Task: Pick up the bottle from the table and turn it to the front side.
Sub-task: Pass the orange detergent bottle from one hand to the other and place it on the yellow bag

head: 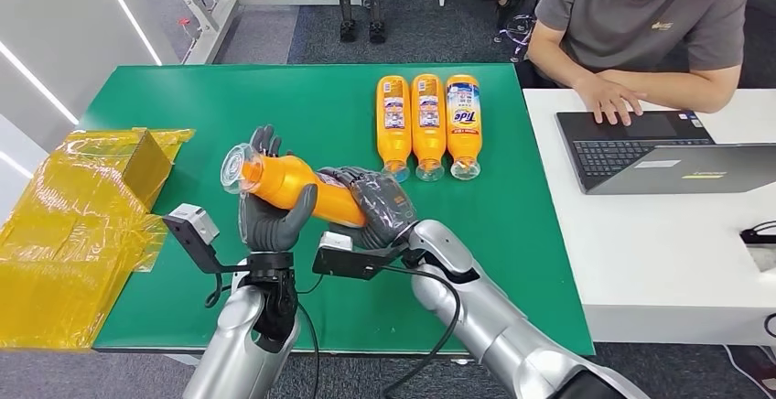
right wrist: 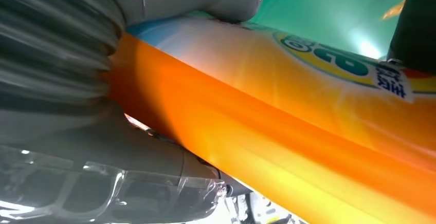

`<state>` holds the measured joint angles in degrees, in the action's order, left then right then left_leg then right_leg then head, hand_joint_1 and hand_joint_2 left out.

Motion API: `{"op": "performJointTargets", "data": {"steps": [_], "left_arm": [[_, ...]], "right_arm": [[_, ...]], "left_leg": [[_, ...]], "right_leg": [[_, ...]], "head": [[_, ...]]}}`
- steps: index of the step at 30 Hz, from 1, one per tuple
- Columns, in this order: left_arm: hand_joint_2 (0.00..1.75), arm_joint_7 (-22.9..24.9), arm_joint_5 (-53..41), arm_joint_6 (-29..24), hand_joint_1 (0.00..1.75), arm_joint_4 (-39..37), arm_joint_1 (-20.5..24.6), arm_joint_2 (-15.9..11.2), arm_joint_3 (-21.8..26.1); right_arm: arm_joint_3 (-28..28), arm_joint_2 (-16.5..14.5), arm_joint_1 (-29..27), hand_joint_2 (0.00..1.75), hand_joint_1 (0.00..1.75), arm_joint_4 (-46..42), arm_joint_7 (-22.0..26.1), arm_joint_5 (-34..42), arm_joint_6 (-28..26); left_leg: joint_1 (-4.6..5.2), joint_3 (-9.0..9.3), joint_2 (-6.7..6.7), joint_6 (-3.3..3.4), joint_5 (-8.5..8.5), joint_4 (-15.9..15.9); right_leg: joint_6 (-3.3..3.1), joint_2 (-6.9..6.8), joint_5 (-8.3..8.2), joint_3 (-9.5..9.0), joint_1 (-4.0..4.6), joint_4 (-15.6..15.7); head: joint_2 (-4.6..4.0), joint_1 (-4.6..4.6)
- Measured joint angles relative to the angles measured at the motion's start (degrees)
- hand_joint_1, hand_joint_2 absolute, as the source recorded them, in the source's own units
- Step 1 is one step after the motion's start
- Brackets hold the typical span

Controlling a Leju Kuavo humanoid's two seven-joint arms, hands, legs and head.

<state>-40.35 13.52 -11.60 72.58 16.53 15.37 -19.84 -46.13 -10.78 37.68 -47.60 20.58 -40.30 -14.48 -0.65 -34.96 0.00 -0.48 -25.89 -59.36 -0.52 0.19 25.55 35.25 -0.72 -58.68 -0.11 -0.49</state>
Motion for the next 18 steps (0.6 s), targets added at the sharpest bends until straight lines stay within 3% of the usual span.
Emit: {"op": "performJointTargets", "data": {"steps": [14,18], "left_arm": [[1.75,-0.13,0.36,-2.41,0.0,4.24,-4.01,0.01,0.54],[1.75,-0.13,0.28,-2.51,1.75,4.95,-4.42,0.02,0.54]], "right_arm": [[-2.34,1.06,-3.05,1.75,1.75,-5.24,-2.97,-0.01,3.14],[-2.48,1.35,-3.61,1.75,1.75,-6.0,-3.38,-0.29,3.18]], "left_leg": [[0.0,0.0,-0.01,0.0,0.0,0.0],[0.0,0.01,-0.02,0.0,0.0,0.0]], "right_leg": [[0.0,0.02,0.0,0.03,0.0,0.01],[0.0,0.02,0.0,0.03,0.0,0.01]], "head": [[0.0,-0.01],[0.0,0.0]]}}
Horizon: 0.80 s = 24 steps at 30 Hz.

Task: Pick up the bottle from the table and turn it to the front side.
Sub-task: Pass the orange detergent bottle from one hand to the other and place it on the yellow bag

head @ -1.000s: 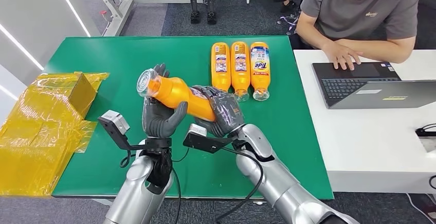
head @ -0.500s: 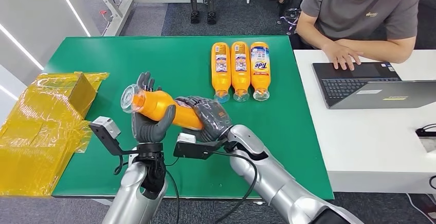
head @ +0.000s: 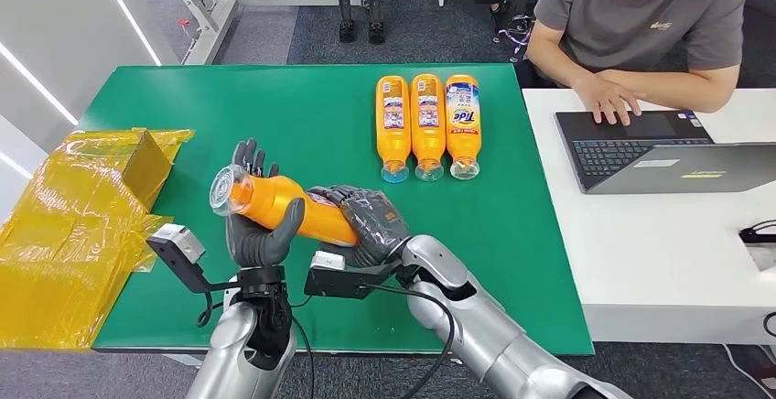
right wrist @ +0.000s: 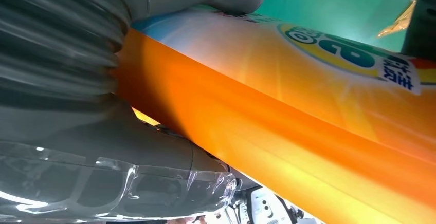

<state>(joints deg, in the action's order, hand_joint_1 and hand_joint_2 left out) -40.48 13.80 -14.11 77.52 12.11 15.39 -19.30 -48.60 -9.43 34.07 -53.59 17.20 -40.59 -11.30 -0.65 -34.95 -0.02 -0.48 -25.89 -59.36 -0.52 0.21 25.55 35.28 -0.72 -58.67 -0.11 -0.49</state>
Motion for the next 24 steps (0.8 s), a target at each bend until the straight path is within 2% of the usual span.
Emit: {"op": "performJointTargets", "data": {"steps": [11,22,23,24], "left_arm": [[1.75,0.0,-1.59,-0.76,1.75,3.5,-2.24,0.04,0.17],[1.75,0.0,-1.62,-0.47,1.75,4.61,-2.9,0.17,0.15],[1.75,0.0,-1.68,-0.39,1.75,4.67,-2.9,0.17,0.14],[1.75,0.0,-1.73,-0.32,1.75,4.73,-2.9,0.17,0.13]], "right_arm": [[-0.01,1.96,-2.79,1.75,1.75,-3.34,-2.1,-2.89,-0.24],[-0.01,2.3,-4.06,1.75,1.75,-4.75,-2.45,-4.52,-2.09],[-0.01,2.3,-4.18,1.75,1.68,-4.86,-2.46,-4.65,-2.52],[-0.01,2.3,-4.31,1.75,1.24,-4.97,-2.47,-4.74,-2.89]], "left_leg": [[0.0,0.0,0.0,0.0,0.0,0.0],[0.0,0.0,0.0,0.0,0.0,0.0],[0.0,0.0,0.0,0.0,0.0,0.0],[0.0,0.0,0.0,0.0,0.0,0.0]], "right_leg": [[0.0,0.0,0.0,0.01,0.0,0.0],[0.0,0.0,0.0,0.0,0.0,0.0],[0.0,0.0,0.0,0.0,0.0,0.0],[0.0,0.0,0.0,0.0,0.0,0.0]], "head": [[0.0,-0.01],[0.0,-0.01],[0.0,0.0],[0.0,0.0]]}}
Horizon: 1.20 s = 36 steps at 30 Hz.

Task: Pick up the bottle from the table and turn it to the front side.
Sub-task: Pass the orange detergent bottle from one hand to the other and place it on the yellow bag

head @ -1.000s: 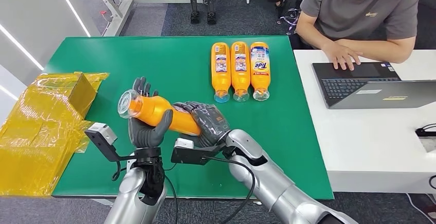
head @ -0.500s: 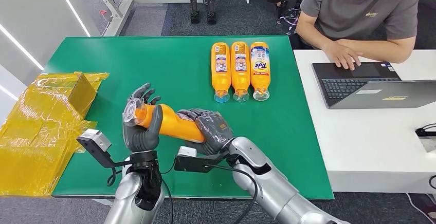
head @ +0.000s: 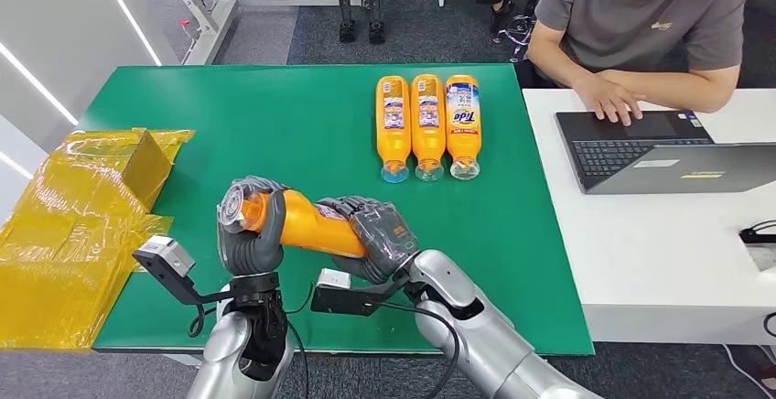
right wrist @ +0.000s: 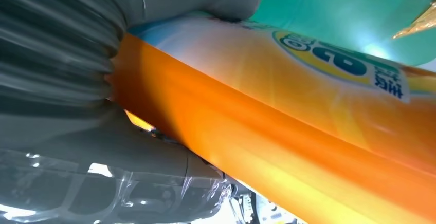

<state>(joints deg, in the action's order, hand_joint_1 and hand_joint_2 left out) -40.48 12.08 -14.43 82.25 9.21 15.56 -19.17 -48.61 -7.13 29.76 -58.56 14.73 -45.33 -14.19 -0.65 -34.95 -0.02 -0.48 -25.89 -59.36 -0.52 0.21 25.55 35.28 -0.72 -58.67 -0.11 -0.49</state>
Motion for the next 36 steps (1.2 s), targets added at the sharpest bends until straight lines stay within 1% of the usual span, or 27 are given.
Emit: {"op": "performJointTargets", "data": {"steps": [2,3,8,11,16,20,22,25,30,32,33,35,36], "left_arm": [[1.75,0.0,-0.06,0.14,1.75,0.1,0.01,0.0,-0.03],[1.75,0.0,-0.07,0.2,1.75,0.14,0.06,0.0,-0.04],[1.75,0.16,-0.08,0.25,1.75,0.19,0.46,0.06,-0.15],[1.75,0.17,-0.04,0.17,1.75,0.19,0.87,0.2,-0.26],[1.75,0.17,0.38,-0.25,1.75,0.19,1.05,0.26,-0.45],[1.75,0.17,0.06,-1.17,1.75,0.19,1.25,0.25,-0.5],[1.75,0.17,-0.72,-1.68,1.75,0.19,1.43,0.24,-0.5],[1.75,0.17,-1.94,-2.42,1.75,0.19,1.76,0.24,-0.5],[1.75,0.17,-3.29,-3.16,1.75,0.19,2.02,0.2,-0.5],[1.75,0.17,-4.86,-4.44,1.75,0.2,2.07,0.08,-0.5],[1.75,0.17,-6.38,-5.98,1.75,0.2,2.18,-0.16,-0.5],[1.75,0.31,-10.89,-11.05,1.75,0.1,2.87,-1.27,-0.49],[1.75,0.71,-13.99,-14.29,1.75,0.0,3.45,-2.3,-0.44]], "right_arm": [[0.03,-0.01,-0.24,1.75,0.37,-0.27,0.0,-0.01,-0.94],[0.08,-0.02,-0.4,1.75,0.0,-0.45,0.15,0.13,-1.65],[0.27,-0.56,-1.78,1.75,0.0,-2.11,2.09,3.07,-5.0],[0.92,-1.06,-2.7,1.75,0.0,-3.35,3.74,6.78,-6.49],[3.74,-1.52,-4.99,1.75,0.0,-5.99,8.22,16.18,-10.21],[5.98,-1.73,-7.27,1.75,0.0,-8.52,13.65,23.46,-13.52],[6.83,-1.75,-8.29,1.75,0.0,-9.78,15.64,26.28,-15.1],[7.46,-1.75,-9.41,1.75,0.0,-11.22,16.94,28.42,-16.66],[8.0,-1.73,-10.35,1.75,0.0,-12.51,17.96,29.56,-18.41],[8.04,-1.69,-10.68,1.75,0.0,-12.85,18.88,29.71,-20.62],[8.05,-1.67,-10.92,1.75,0.0,-12.98,19.45,29.6,-22.16],[8.2,-1.64,-11.71,1.75,0.0,-13.25,20.41,29.29,-24.65],[8.34,-1.63,-12.27,1.75,0.0,-13.35,20.79,29.22,-25.3]], "left_leg": [[0.0,0.0,0.0,0.0,0.0,0.0],[0.0,0.0,0.0,0.0,0.0,0.0],[0.0,0.0,0.0,0.0,0.0,0.0],[0.0,0.0,0.01,0.0,0.0,0.01],[0.0,0.0,0.01,0.0,0.0,0.01],[0.0,-0.01,0.01,0.0,0.0,0.0],[0.0,-0.01,0.0,0.0,-0.01,0.0],[0.0,0.0,0.0,0.0,-0.01,0.01],[0.0,0.0,0.0,0.0,0.0,0.02],[0.0,0.0,0.0,0.0,0.0,0.02],[0.0,0.0,0.0,0.0,0.0,0.02],[-0.01,0.0,0.0,0.0,0.0,0.03],[-0.01,0.01,-0.01,0.0,0.0,0.04]], "right_leg": [[0.0,0.0,0.0,0.0,0.0,0.0],[0.0,0.0,0.0,0.0,0.0,0.0],[0.0,0.0,0.0,0.0,0.0,0.0],[0.0,-0.01,0.0,0.0,0.0,0.0],[0.0,-0.01,0.0,0.0,0.0,0.0],[0.0,-0.01,0.0,0.0,0.0,0.01],[0.0,-0.01,0.0,0.0,0.0,0.01],[0.0,-0.01,0.0,0.0,0.0,0.01],[0.0,0.0,0.0,0.0,0.0,0.0],[0.0,0.0,0.0,0.0,0.0,0.0],[0.0,0.0,0.0,0.0,0.0,0.0],[0.0,0.0,0.0,0.0,0.0,0.0],[0.0,0.0,0.0,0.0,0.0,0.0]], "head": [[0.0,0.0],[0.0,0.0],[0.0,-0.01],[0.0,0.0],[0.0,-0.01],[0.0,0.0],[0.0,-0.01],[0.0,-0.01],[0.0,-0.01],[0.0,-0.01],[0.0,0.0],[0.0,0.01],[0.0,0.01]]}}
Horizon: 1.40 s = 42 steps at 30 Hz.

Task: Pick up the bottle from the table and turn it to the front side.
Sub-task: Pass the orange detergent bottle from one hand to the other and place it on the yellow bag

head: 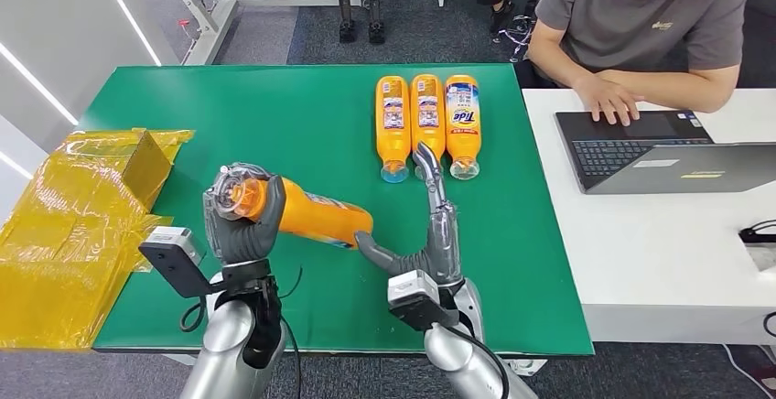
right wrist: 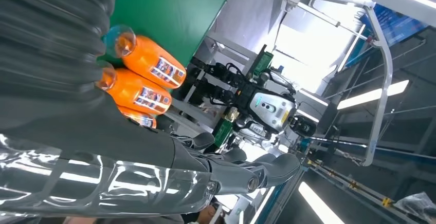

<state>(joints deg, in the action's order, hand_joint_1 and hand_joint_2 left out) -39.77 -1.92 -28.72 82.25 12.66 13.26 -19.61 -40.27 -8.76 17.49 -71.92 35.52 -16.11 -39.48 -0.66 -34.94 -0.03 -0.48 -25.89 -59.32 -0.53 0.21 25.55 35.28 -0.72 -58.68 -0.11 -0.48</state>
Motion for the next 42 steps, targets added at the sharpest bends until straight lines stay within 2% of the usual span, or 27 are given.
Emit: {"op": "performJointTargets", "data": {"steps": [3,5,8,13,17,20,23,26,31,37,42], "left_arm": [[1.75,3.44,-13.13,-8.0,1.75,-0.26,1.25,-4.03,1.12],[1.75,6.24,-26.03,-10.34,1.75,-0.29,0.98,-6.47,3.59],[1.75,8.52,-40.75,-10.99,1.75,-0.28,0.35,-9.07,9.21],[1.75,11.6,-49.81,-11.21,1.75,-0.28,0.47,-11.32,15.65],[1.75,21.84,-64.89,-11.21,1.75,-0.28,0.84,-13.66,16.62],[1.75,26.45,-69.26,-11.06,1.75,-0.28,1.19,-15.68,16.55],[1.75,30.64,-72.26,-8.74,1.75,-0.84,2.11,-18.17,15.41],[1.75,33.49,-75.76,-4.05,1.75,-3.56,4.64,-20.38,12.83],[1.75,36.72,-84.06,1.05,1.75,-13.3,9.68,-21.44,6.33],[1.75,35.24,-85.0,2.87,1.75,-27.8,16.6,-23.01,-0.68],[1.75,33.04,-83.31,4.62,1.75,-39.22,21.98,-23.6,-4.16]], "right_arm": [[0.49,0.05,-1.74,1.75,0.0,-0.25,0.99,0.72,-0.51],[1.14,0.07,-2.86,1.75,0.0,-0.37,1.85,0.79,-0.61],[2.48,0.06,-4.95,1.75,0.0,-0.64,3.1,-0.1,-0.63],[4.03,0.05,-7.31,1.75,0.0,-1.62,3.38,-1.46,-0.63],[4.86,0.04,-9.15,1.75,0.0,-3.89,1.87,-2.79,-0.63],[5.28,0.05,-10.23,1.75,0.0,-5.5,0.93,-3.22,-0.63],[5.41,0.07,-10.71,1.75,0.0,-6.7,0.08,-3.33,-0.63],[5.42,0.1,-10.71,1.75,0.0,-7.69,-0.92,-3.32,-0.63],[5.41,0.1,-9.83,1.75,0.0,-8.49,-2.33,-3.07,-0.28],[5.41,0.13,-9.2,1.75,0.0,-8.63,-2.56,-2.87,0.32],[5.42,0.35,-8.94,1.75,0.0,-8.63,-2.33,-2.39,-0.17]], "left_leg": [[-0.01,0.02,-0.01,-0.02,0.01,0.06],[-0.02,0.02,-0.01,-0.03,0.02,0.08],[-0.02,0.02,-0.02,-0.04,0.02,0.09],[-0.02,0.01,0.0,-0.03,0.02,0.09],[0.0,0.02,-0.04,-0.03,0.02,0.08],[0.0,0.03,-0.06,-0.03,0.02,0.07],[-0.02,0.03,-0.04,-0.04,0.03,0.07],[-0.02,0.03,-0.03,-0.08,0.06,0.07],[-0.01,0.03,-0.03,-0.13,0.11,0.07],[-0.02,0.03,-0.05,-0.14,0.12,0.06],[-0.04,0.03,-0.08,-0.16,0.12,0.07]], "right_leg": [[-0.02,0.02,0.01,0.0,0.0,-0.02],[-0.03,0.02,0.02,0.0,0.01,-0.03],[-0.07,0.02,0.05,0.01,0.02,-0.03],[-0.07,-0.01,0.07,0.01,0.03,-0.03],[-0.07,0.02,0.05,0.01,0.02,-0.02],[-0.08,0.03,0.04,0.02,0.02,-0.02],[-0.08,0.02,0.04,0.04,0.02,-0.01],[-0.09,0.0,0.04,0.04,0.02,-0.02],[-0.12,0.02,-0.03,0.02,0.02,-0.03],[-0.15,0.05,-0.06,0.05,0.02,-0.03],[-0.15,0.08,-0.06,0.06,0.02,-0.04]], "head": [[0.0,-0.02],[0.0,-0.01],[0.0,-0.01],[0.0,0.0],[0.0,0.0],[0.0,-0.01],[0.0,-0.01],[0.0,-0.02],[0.0,0.0],[0.0,-0.01],[0.0,0.0]]}}
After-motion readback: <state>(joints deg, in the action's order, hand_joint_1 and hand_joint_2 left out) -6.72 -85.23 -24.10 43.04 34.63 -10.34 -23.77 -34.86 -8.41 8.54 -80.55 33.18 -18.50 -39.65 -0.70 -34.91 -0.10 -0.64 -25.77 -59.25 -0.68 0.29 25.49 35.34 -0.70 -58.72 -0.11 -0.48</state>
